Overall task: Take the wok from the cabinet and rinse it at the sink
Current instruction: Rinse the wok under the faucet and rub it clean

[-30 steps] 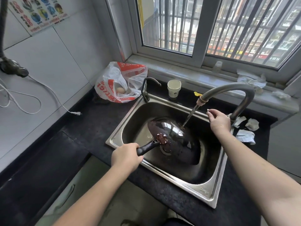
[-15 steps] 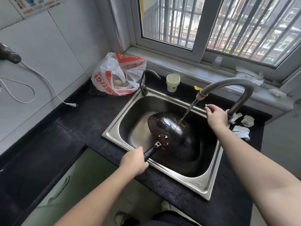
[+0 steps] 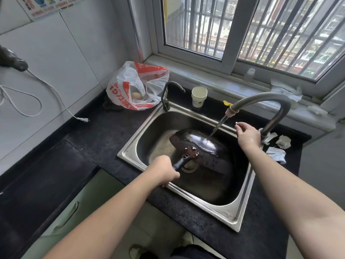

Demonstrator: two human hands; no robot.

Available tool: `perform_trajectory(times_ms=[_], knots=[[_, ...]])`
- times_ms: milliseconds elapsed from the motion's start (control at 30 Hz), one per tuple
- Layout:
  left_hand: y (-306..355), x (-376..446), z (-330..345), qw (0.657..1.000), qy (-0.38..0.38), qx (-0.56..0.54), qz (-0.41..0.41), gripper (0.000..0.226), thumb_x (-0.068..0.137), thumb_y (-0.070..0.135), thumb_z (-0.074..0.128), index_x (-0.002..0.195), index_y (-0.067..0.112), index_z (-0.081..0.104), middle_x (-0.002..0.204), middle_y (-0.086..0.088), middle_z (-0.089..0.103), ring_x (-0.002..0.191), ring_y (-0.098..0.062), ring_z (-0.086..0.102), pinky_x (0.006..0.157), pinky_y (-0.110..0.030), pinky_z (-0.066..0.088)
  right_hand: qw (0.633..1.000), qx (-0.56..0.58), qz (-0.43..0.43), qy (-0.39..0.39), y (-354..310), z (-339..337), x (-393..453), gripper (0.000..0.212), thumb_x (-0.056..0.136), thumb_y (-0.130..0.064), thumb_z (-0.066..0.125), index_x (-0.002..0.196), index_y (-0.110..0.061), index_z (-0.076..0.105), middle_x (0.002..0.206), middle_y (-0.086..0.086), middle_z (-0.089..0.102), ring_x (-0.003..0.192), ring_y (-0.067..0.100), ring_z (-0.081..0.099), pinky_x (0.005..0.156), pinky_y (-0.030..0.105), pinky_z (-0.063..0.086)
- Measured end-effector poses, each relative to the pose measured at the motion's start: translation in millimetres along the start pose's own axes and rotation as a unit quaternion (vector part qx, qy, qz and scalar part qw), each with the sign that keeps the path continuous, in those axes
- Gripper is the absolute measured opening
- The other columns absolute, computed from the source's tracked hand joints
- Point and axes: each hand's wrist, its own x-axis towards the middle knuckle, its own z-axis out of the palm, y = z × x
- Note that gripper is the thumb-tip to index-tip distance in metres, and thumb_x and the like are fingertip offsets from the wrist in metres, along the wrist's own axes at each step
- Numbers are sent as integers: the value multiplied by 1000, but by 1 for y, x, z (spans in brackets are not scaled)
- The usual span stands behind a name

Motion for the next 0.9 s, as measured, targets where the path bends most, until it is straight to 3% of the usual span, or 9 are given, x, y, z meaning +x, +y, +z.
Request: perform_trajectory(times_ms=[100,367,567,767,900], knots=[[15,1,-13,1000,10,-14,14,18,71,18,63,75,1,68,60,-13,69,52,-24,69,54,-29,55,1000,-5,-7,2,1,0,1,28,95,-39,56,116,-26,68,114,0,70,110,20,61,90,26,40],[40,-1,-32,999,0,-37,21,8,73,9,64,68,4,62,57,-14,63,51,-27,65,43,-22,50,1000,-4,-11,2,2,0,2,28,95,-38,56,117,-24,68,115,0,70,111,21,60,90,25,39],[44,-2,-36,999,7,-23,22,11,71,10,63,62,6,59,47,-10,60,33,-18,54,35,-15,39,1000,3,-26,9,8,2,5,27,94,-39,57,113,-25,70,112,0,72,107,21,62,85,25,40],[44,-2,-40,1000,3,-26,14,10,72,11,63,66,3,63,50,-12,63,32,-18,54,35,-14,38,1000,13,-25,9,10,3,5,28,94,-41,56,113,-27,70,110,-2,72,106,20,62,84,25,41],[45,-1,-42,998,2,-55,13,26,80,19,66,79,-7,70,56,-16,67,30,-16,53,32,-13,34,999,18,-26,9,10,3,6,27,94,-41,56,112,-28,70,109,-3,72,105,19,62,83,24,40]])
